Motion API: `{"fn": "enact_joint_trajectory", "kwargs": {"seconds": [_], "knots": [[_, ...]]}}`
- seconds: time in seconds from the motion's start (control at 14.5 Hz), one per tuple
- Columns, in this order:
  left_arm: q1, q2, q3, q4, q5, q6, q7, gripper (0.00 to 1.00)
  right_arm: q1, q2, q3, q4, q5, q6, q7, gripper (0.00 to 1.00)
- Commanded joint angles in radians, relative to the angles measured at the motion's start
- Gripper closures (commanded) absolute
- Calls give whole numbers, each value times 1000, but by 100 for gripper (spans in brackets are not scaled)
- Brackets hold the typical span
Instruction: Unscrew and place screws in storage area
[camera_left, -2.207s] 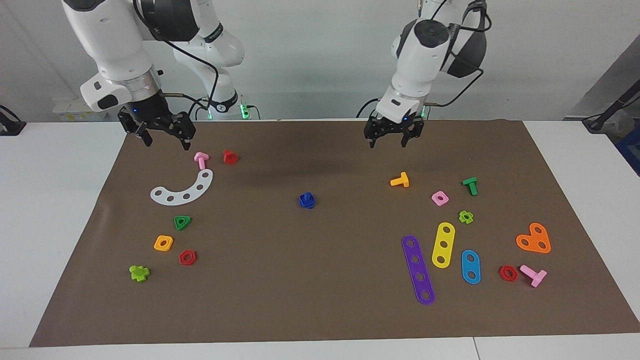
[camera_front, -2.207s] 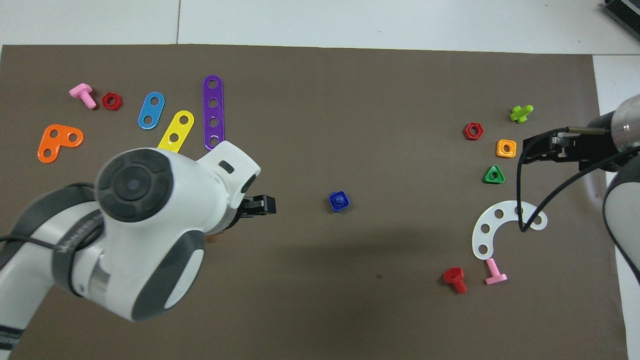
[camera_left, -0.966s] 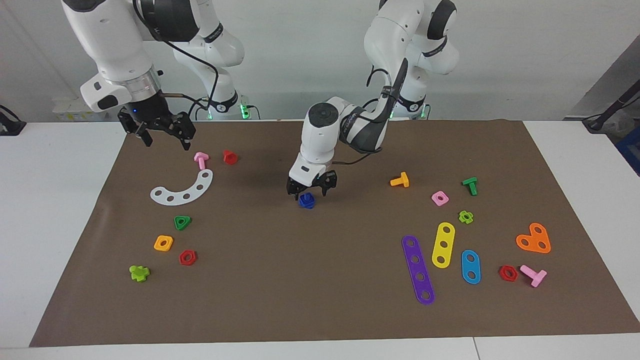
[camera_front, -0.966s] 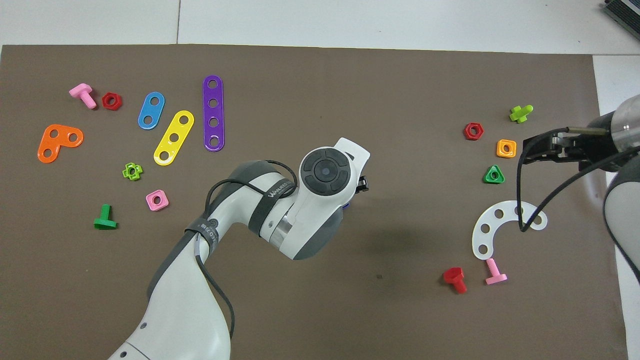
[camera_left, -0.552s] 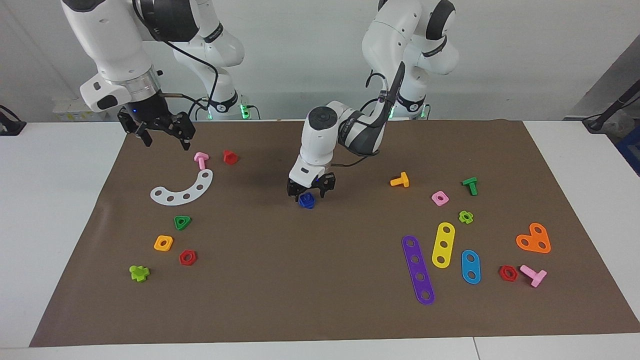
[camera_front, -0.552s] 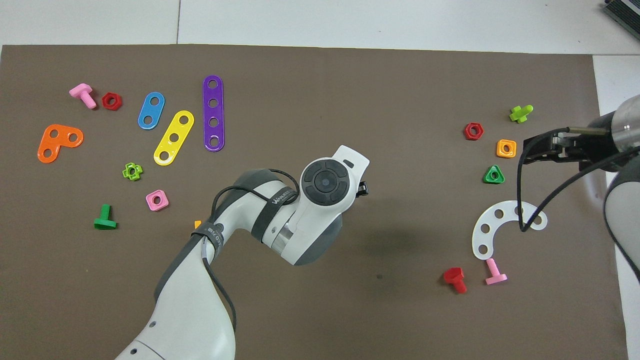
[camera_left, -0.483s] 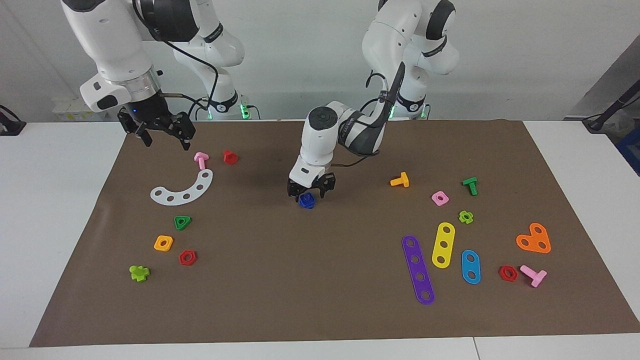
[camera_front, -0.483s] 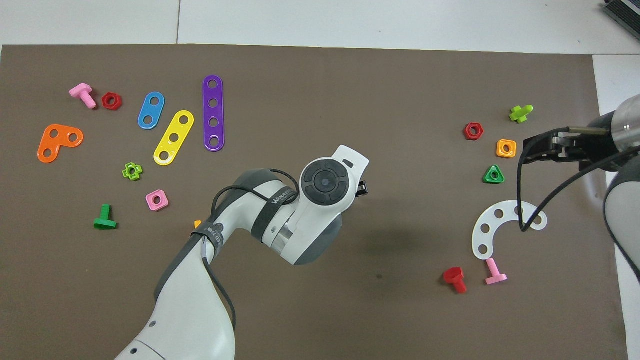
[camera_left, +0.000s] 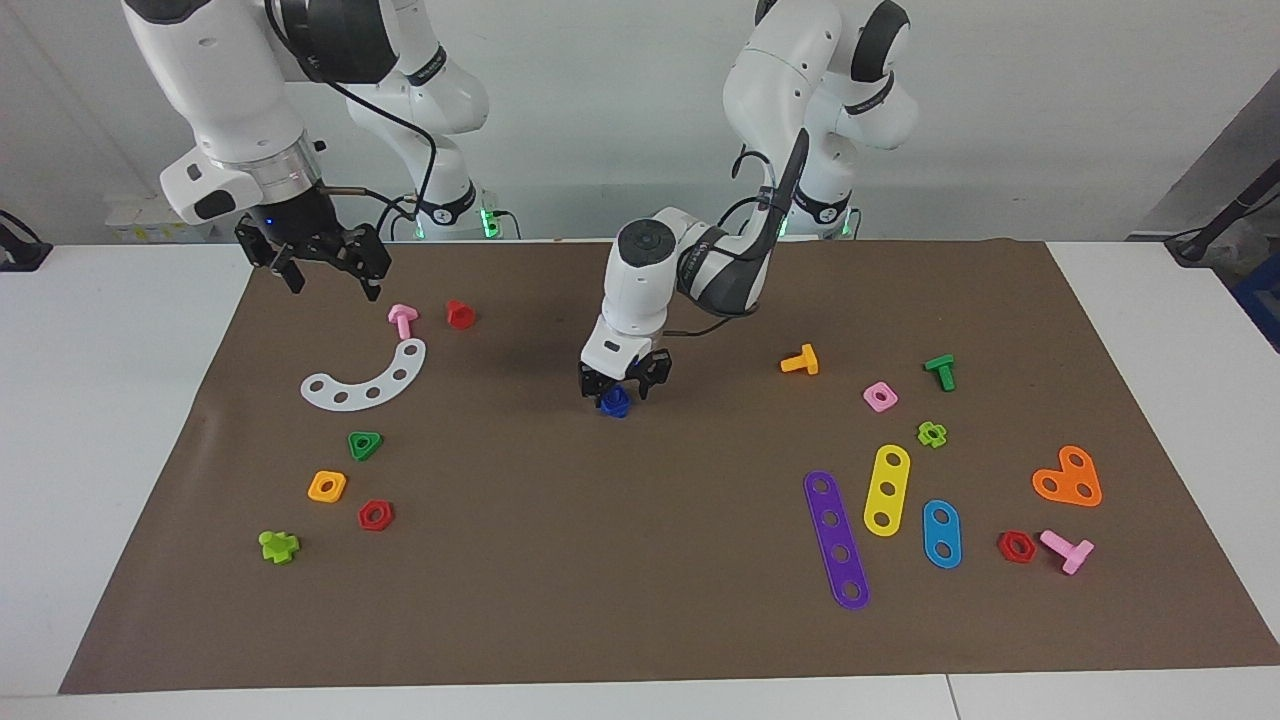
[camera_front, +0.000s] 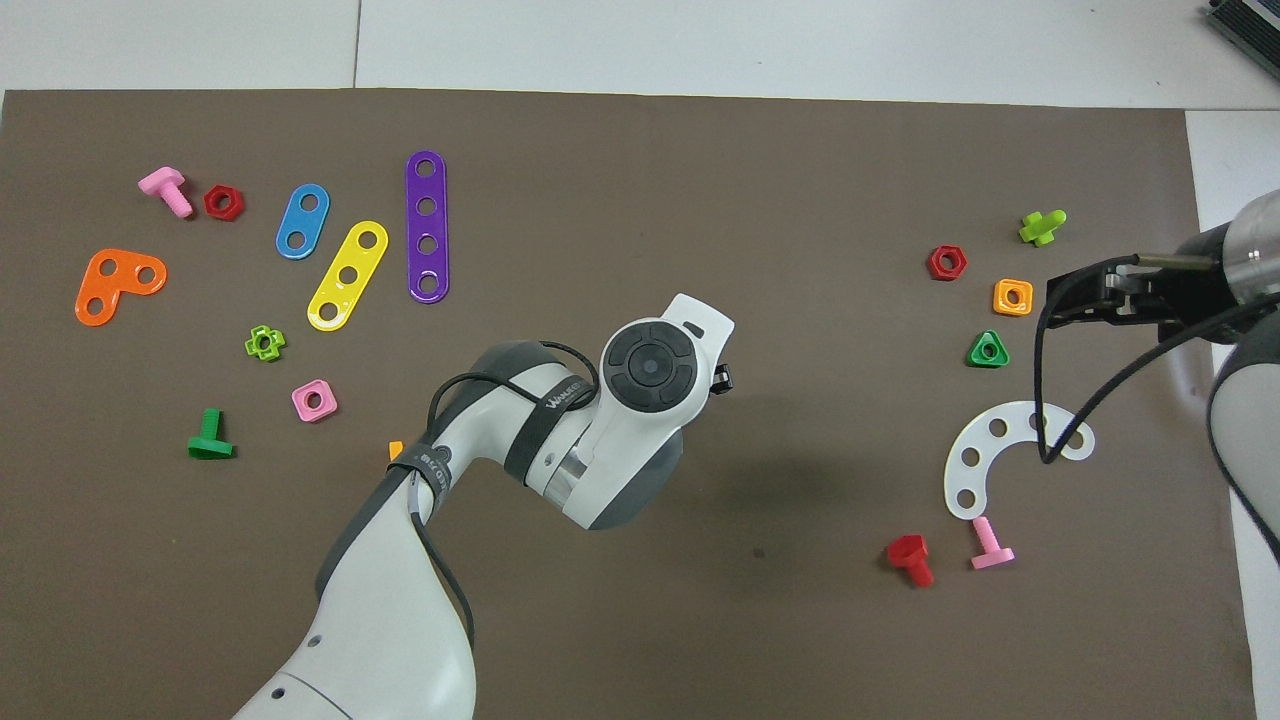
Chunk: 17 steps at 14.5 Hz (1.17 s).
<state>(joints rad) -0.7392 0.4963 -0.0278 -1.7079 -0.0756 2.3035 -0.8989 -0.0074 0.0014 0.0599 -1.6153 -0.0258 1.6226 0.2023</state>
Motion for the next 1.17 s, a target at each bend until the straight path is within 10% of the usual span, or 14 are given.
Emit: {"fn": "enact_joint_trajectory", "kwargs": {"seconds": [0.0,0.55,1.1], "knots": [[-17,7,14,1,-12,10,-12,38,-14,-20,6,-20,21,-3,-27,0],[-16,7,14,22,-21,-59,-14,91,-17,-20,6,-20,21,-1,-24,0],[82,30,26,261,-73,-390,-98,97,-3,-20,6,-28,21,25,-14,0]]}}
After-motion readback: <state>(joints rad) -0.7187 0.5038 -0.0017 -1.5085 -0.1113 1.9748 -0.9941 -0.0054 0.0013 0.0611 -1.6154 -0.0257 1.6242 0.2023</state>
